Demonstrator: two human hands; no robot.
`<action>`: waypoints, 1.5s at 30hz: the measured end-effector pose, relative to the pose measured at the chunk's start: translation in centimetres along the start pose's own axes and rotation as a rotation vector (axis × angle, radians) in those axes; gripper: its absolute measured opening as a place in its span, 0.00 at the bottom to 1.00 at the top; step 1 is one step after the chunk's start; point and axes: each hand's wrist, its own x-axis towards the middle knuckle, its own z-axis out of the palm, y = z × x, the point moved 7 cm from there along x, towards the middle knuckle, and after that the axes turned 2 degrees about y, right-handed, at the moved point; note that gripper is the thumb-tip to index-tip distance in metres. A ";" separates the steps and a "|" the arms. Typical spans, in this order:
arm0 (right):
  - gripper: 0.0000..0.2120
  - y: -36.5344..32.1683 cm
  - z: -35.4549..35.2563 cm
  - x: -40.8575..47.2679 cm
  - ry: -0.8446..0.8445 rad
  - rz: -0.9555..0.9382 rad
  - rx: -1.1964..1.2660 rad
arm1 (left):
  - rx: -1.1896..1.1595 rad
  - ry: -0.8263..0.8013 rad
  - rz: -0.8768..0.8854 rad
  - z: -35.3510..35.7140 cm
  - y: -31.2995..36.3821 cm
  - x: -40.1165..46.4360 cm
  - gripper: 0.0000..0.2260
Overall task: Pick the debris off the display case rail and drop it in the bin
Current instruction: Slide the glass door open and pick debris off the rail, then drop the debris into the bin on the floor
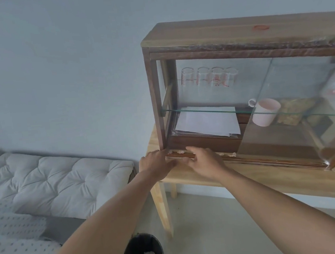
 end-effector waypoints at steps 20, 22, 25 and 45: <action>0.04 -1.2 1.1 1.7 0.196 0.215 0.255 | -0.081 0.300 -0.034 -1.1 -0.7 1.2 0.10; 0.04 -1.2 1.0 1.4 0.215 0.222 0.256 | -0.091 0.323 -0.035 -1.1 -0.7 0.8 0.10; 0.04 -1.0 1.1 0.6 0.238 0.208 0.264 | -0.115 0.352 -0.046 -1.1 -1.2 -0.3 0.11; 0.08 -7.7 7.0 -6.2 0.036 -0.044 0.355 | -0.322 0.394 -0.396 2.2 -10.2 -14.4 0.12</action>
